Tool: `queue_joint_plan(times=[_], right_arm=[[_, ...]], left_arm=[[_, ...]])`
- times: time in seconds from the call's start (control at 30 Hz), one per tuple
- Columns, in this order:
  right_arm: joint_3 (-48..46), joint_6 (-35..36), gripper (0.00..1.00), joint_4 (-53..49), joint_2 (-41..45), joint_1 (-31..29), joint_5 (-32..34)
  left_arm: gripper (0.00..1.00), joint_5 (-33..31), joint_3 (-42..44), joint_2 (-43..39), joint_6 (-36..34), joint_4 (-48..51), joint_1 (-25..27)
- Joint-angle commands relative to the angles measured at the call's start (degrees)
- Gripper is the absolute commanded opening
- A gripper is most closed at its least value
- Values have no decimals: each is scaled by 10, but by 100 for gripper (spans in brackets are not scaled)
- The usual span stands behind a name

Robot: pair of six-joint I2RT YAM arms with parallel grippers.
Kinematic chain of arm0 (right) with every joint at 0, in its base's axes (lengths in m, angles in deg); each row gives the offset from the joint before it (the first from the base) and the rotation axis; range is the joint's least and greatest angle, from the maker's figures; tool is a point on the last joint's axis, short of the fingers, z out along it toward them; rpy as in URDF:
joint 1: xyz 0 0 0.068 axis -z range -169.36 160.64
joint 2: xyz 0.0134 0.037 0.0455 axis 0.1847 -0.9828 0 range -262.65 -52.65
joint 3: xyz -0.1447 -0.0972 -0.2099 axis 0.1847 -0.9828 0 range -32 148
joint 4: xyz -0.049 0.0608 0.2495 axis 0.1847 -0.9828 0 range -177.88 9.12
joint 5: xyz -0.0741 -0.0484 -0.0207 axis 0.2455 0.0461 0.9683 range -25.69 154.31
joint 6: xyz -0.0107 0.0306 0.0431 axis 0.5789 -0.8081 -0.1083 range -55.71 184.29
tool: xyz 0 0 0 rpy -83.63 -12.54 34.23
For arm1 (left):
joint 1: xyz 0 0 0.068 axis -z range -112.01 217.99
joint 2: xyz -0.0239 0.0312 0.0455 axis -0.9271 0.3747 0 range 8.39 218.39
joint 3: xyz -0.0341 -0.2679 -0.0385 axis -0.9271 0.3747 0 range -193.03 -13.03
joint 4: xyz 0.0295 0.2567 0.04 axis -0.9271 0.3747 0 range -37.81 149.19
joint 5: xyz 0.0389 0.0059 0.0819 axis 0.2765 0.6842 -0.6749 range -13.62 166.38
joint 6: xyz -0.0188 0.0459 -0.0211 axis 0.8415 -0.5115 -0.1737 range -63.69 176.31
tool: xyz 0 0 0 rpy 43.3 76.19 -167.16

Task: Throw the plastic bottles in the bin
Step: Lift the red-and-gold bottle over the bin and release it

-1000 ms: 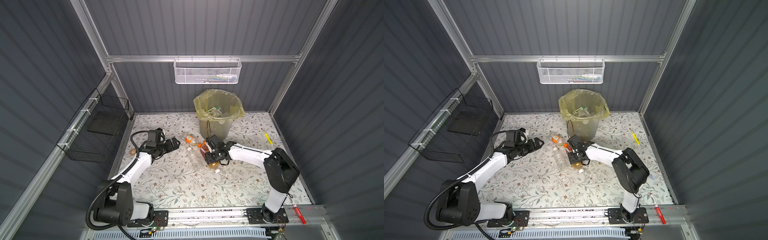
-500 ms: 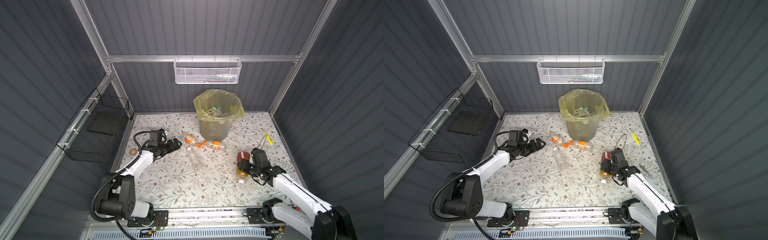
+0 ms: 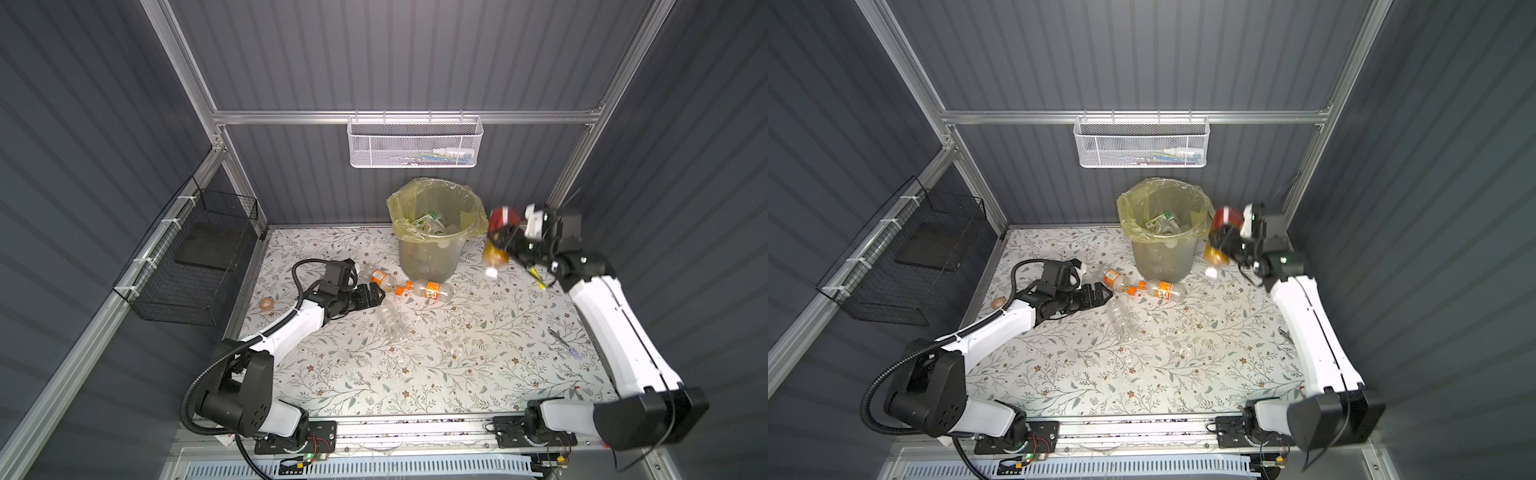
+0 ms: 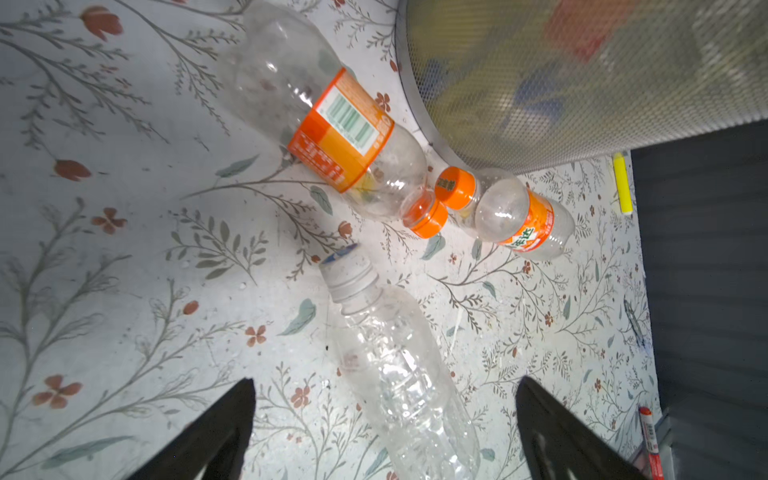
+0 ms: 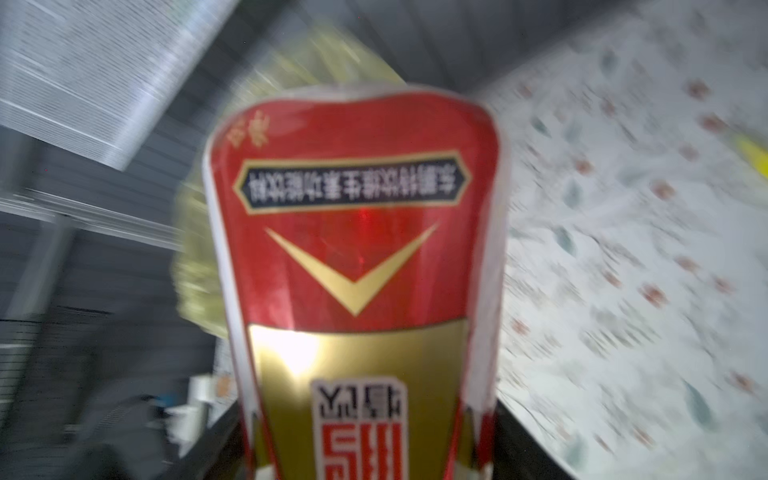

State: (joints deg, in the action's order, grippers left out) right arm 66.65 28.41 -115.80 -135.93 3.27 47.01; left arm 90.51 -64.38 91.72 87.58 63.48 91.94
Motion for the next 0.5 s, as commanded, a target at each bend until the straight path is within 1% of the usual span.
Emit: queue_joint_plan(times=[0.0, 0.03, 0.07, 0.1, 0.23, 0.47], right_arm=[[219, -7, 97, -127, -106, -11, -57], [260, -1, 99, -159, -133, -8, -43], [267, 2, 99, -164, -140, -4, -38], [247, -4, 99, -152, -136, 4, -45], [79, -29, 99, -51, -59, 29, -45], [-158, -31, 99, 2, 68, 99, -42]], left_arm=[[99, -21, 19, 4, 26, 7, 13], [100, -25, 23, -1, 30, 7, 18], [100, -25, 27, -6, 34, 6, 20], [100, -26, 31, -9, 37, 7, 21], [100, -17, 27, 1, 36, 15, 29], [100, -9, -1, 59, 40, 1, 61]])
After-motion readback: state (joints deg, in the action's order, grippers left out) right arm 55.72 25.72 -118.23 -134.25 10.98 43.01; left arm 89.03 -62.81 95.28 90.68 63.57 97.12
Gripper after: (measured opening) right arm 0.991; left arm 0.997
